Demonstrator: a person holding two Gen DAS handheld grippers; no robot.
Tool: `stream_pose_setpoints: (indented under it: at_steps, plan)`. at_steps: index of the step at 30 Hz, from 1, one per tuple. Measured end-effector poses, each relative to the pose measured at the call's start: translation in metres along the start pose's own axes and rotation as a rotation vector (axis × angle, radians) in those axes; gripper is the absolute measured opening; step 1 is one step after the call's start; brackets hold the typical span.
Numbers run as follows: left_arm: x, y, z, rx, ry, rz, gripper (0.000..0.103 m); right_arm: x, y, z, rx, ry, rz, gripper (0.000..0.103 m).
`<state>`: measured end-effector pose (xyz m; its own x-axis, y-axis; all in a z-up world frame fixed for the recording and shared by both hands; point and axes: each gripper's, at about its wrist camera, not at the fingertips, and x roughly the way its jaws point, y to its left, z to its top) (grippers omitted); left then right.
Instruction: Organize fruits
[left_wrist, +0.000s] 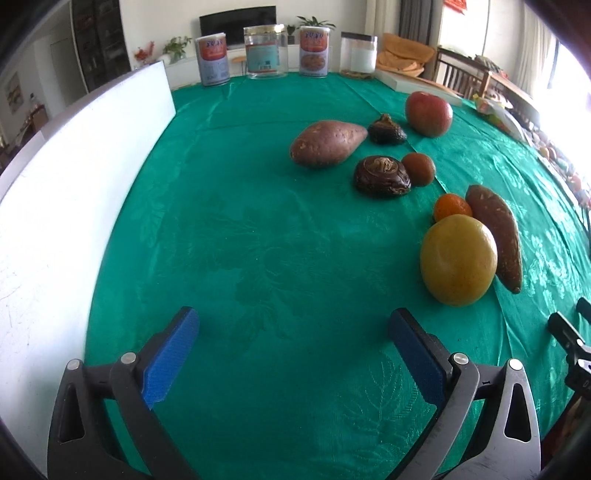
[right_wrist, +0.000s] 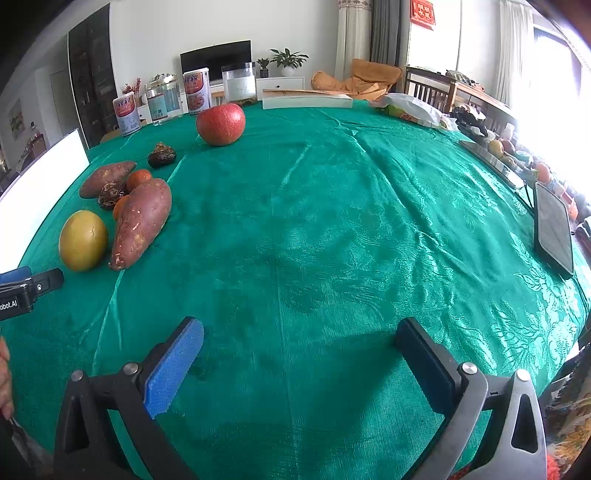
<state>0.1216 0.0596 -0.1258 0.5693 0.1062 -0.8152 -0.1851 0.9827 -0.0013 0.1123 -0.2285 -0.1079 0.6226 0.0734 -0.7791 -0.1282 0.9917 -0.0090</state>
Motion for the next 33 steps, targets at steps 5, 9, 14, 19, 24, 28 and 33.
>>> stream_pose_setpoints:
  at_steps: [5,9,14,19,24,28,33]
  plan:
    - [0.0036,-0.0001,0.0007,0.003,-0.004,-0.005,0.103,0.0005,0.0003,0.0007,0.0,0.005,0.0,0.103]
    - [0.0039,-0.0001,0.0004,0.003,-0.005,-0.005,0.103,0.0005,0.0003,0.0008,0.0,0.004,-0.001,0.103]
    - [0.0037,0.0,0.0004,0.003,-0.005,-0.005,0.103,0.0005,0.0003,0.0008,-0.001,0.005,0.0,0.103]
    - [0.0038,0.0,0.0003,0.004,-0.005,-0.005,0.103,0.0004,0.0004,0.0007,-0.001,0.005,0.0,0.103]
    - [0.0037,0.0001,0.0003,0.004,-0.005,-0.005,0.103,0.0003,0.0005,0.0007,-0.001,0.005,0.0,0.103]
    - [0.0037,0.0001,0.0002,0.004,-0.006,-0.005,0.103,0.0001,0.0005,0.0006,-0.001,0.005,0.0,0.103]
    - [0.0037,0.0001,0.0002,0.004,-0.006,-0.005,0.103,-0.0001,0.0006,0.0005,-0.001,0.005,0.0,0.103]
